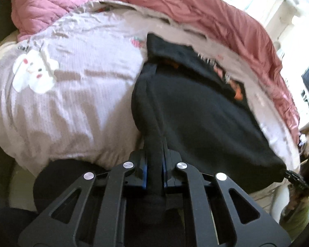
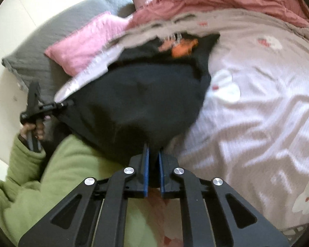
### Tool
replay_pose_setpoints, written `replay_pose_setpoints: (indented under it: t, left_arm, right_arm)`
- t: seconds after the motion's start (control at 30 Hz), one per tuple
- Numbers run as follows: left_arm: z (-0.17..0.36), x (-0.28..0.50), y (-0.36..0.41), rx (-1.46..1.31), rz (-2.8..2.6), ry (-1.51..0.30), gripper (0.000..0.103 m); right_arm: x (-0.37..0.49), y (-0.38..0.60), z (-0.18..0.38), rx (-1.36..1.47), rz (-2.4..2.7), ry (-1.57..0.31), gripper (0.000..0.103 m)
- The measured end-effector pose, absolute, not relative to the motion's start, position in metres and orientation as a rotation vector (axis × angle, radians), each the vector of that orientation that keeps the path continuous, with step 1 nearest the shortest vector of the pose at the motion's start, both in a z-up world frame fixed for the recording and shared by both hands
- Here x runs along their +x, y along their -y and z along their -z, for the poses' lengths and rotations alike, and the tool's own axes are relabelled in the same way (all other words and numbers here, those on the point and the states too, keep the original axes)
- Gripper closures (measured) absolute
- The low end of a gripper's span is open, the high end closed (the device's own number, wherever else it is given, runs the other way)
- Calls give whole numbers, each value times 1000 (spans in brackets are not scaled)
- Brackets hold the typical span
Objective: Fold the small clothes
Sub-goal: 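Carry the held hem with both tools over the body toward the collar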
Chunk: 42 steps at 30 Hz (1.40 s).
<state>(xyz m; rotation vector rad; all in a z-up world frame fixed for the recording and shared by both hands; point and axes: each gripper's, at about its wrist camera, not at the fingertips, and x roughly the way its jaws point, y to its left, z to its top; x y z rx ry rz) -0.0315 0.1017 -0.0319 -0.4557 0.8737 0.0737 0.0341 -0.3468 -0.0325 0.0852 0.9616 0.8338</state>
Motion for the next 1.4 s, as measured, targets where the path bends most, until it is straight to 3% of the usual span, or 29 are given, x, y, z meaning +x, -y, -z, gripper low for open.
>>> replay_pose_setpoints:
  t: [0.33, 0.7, 1.07, 1.4]
  left_arm:
    - [-2, 10, -130, -624, -51, -787, 99]
    - [-12, 71, -140, -647, -57, -775, 99]
    - [1, 144, -151, -664, -50, -789, 99]
    - [53, 198, -177, -788, -69, -842, 98]
  right_arm:
    - [92, 355, -10, 268, -824, -800, 96]
    - [150, 350, -4, 328, -725, -783, 96]
    - [208, 330, 13, 320, -634, -800, 96]
    - [272, 309, 44, 334, -531, -892, 96]
